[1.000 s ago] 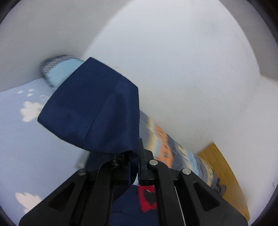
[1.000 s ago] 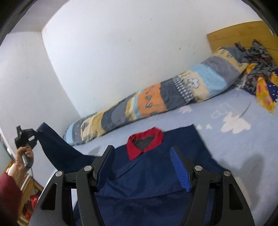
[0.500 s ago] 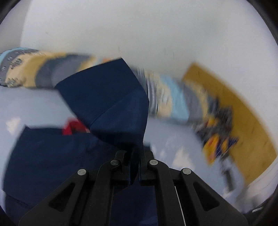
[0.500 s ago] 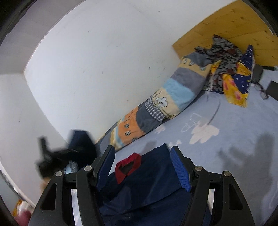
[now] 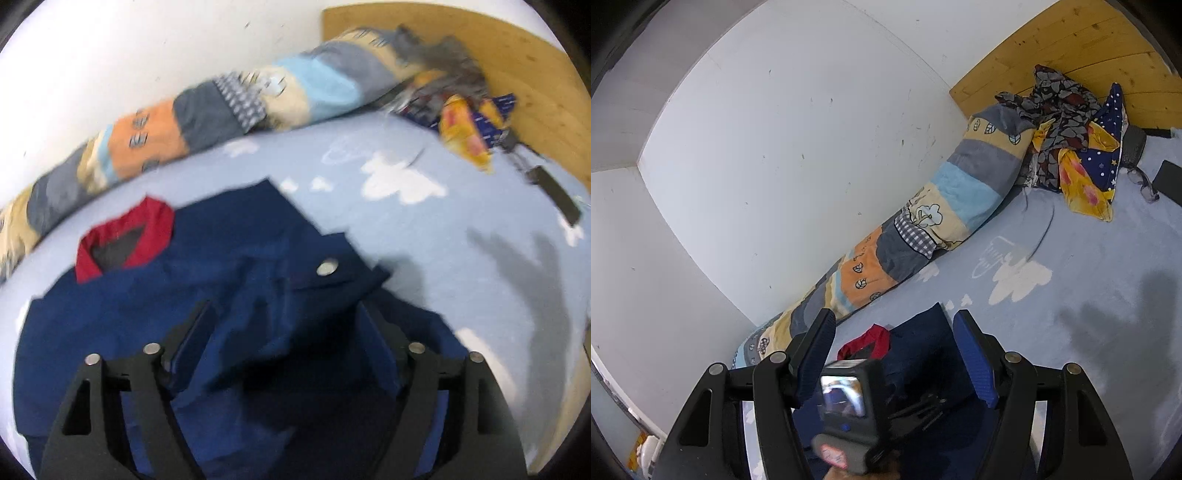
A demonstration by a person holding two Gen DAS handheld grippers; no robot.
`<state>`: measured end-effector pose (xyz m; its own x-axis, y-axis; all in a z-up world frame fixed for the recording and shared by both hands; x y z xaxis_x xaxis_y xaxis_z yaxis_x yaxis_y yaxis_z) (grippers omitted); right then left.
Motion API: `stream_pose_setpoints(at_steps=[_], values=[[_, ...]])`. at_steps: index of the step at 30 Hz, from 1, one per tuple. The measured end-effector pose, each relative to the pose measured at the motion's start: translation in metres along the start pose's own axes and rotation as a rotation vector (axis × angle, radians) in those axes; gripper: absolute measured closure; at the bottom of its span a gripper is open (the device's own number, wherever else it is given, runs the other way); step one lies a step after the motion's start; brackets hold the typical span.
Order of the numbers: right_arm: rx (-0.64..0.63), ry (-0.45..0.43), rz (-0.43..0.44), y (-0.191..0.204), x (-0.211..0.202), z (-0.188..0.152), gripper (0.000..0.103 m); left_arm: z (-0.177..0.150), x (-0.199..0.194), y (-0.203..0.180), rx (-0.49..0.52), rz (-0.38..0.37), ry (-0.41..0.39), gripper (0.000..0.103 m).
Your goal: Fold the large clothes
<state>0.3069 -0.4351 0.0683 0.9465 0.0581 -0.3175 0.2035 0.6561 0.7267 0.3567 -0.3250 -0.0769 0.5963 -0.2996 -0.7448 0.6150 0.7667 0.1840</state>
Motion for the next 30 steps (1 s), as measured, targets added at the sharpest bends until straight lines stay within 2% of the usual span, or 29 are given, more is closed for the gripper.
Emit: stream_pose_setpoints(at_steps=[3,6,9,13,14,15,16,17,18,20,23,25,30], values=[[0.002,0.016,-0.004,0.0,0.004,-0.005,0.034,-0.005,-0.017,0.027,-0.037,0.009,-0.004,0.021],[0.005,0.031,-0.028,-0.004,0.008,-0.008,0.034,-0.033,-0.014,0.077,-0.07,0.099,0.02,0.021],[0.01,0.069,-0.049,-0.008,0.014,-0.014,0.034,-0.085,-0.018,0.157,-0.186,0.214,0.091,0.021],[0.001,0.094,-0.053,-0.007,0.019,-0.021,0.034,-0.157,-0.03,0.246,-0.366,0.359,0.139,0.022],[-0.004,0.097,-0.052,-0.006,0.02,-0.022,0.034,-0.18,-0.029,0.264,-0.413,0.383,0.167,0.021],[-0.01,0.104,-0.052,-0.004,0.022,-0.025,0.034,-0.203,-0.02,0.272,-0.46,0.359,0.212,0.021],[-0.016,0.113,-0.053,-0.002,0.024,-0.027,0.034,-0.219,-0.011,0.274,-0.489,0.329,0.253,0.019],[-0.025,0.124,-0.059,0.0,0.028,-0.031,0.034,-0.226,-0.01,0.274,-0.503,0.307,0.24,0.019],[-0.032,0.133,-0.063,0.001,0.03,-0.035,0.034,-0.225,-0.014,0.273,-0.485,0.316,0.23,0.02],[-0.048,0.152,-0.071,0.005,0.035,-0.041,0.034,-0.213,-0.021,0.269,-0.456,0.339,0.226,0.02],[-0.108,0.191,-0.119,0.007,0.045,-0.055,0.034,-0.181,-0.037,0.256,-0.458,0.296,0.129,0.02],[-0.164,0.232,-0.172,0.005,0.058,-0.068,0.034,-0.172,-0.042,0.251,-0.455,0.297,0.117,0.02],[-0.304,0.37,-0.282,-0.001,0.116,-0.107,0.034,-0.185,-0.024,0.227,-0.43,0.309,0.191,0.02]])
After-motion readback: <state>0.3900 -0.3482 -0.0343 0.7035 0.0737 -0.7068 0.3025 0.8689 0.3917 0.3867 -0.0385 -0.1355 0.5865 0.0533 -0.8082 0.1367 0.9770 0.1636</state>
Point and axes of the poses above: each gripper's, at about its wrist camera, not at the fingertips, and x roughly the way its jaws point, y to its left, z to its top, the point moved 10 cm from there along x, roughly the way its jaws point, and after that the axes turned 7 degrees about x, right-handed, at the moved point
